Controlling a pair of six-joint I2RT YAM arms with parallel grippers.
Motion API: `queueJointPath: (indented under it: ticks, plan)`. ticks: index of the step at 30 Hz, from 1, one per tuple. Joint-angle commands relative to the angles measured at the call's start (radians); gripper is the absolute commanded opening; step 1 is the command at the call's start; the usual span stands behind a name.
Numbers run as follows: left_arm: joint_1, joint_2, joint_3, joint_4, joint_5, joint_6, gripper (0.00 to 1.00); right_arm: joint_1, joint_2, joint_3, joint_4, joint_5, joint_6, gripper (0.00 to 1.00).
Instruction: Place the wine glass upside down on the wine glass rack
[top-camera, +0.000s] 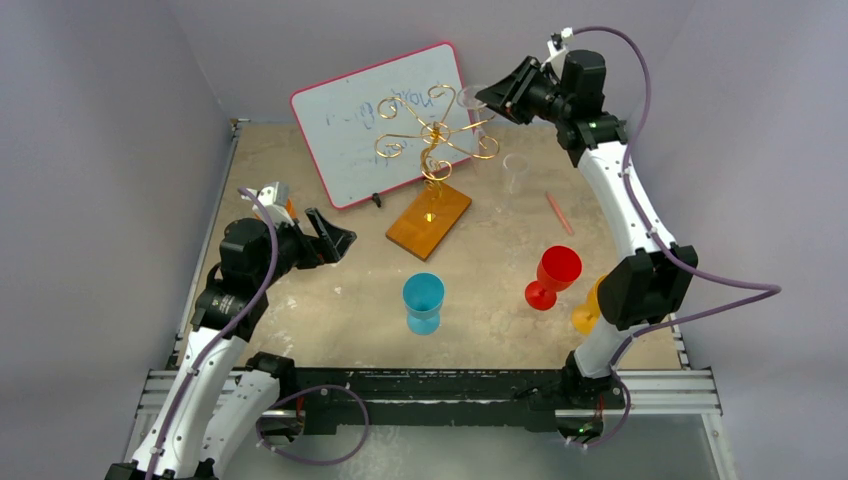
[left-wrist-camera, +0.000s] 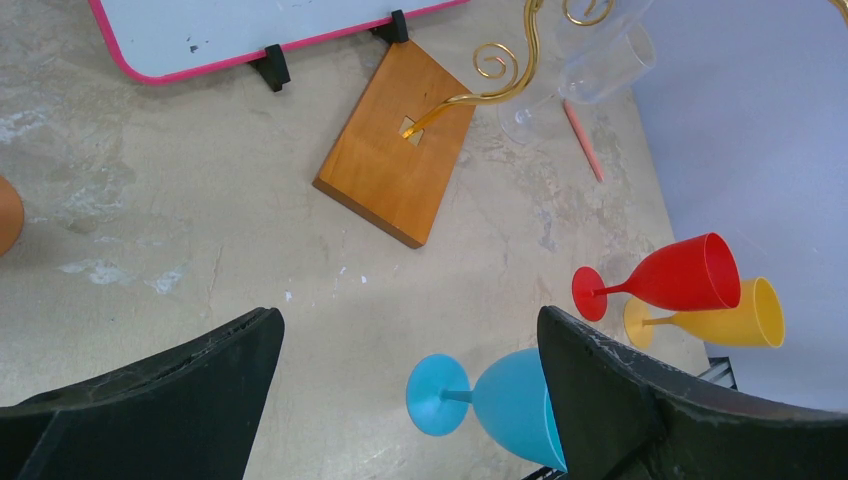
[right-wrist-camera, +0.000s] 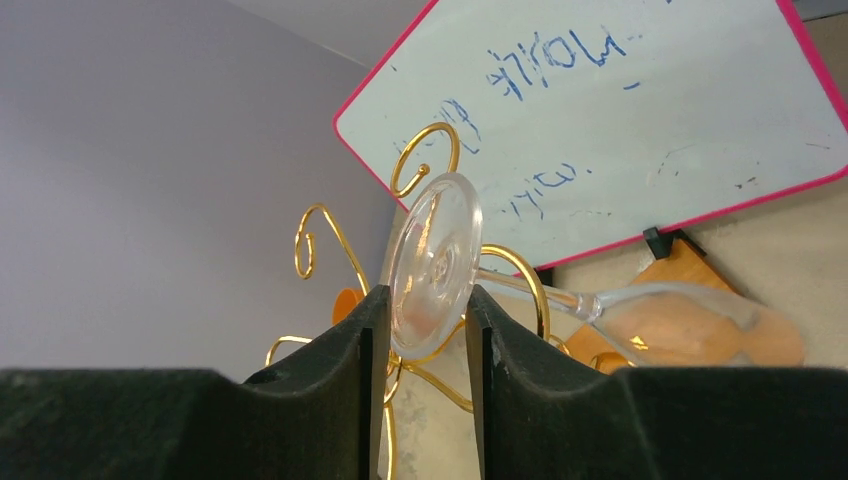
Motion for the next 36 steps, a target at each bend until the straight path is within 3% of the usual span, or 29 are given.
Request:
queueJointPath:
  ticks: [1, 36]
  plan:
    - [-0.003, -0.010, -0.006, 0.042, -0.003, 0.005, 0.97, -0.002, -0.016, 0.062, -0.004, 0.017, -0.044, 0.37]
    - [-0.004, -0.017, -0.003, 0.033, -0.018, 0.005, 0.97, -0.002, -0.039, 0.134, -0.147, 0.079, -0.174, 0.61]
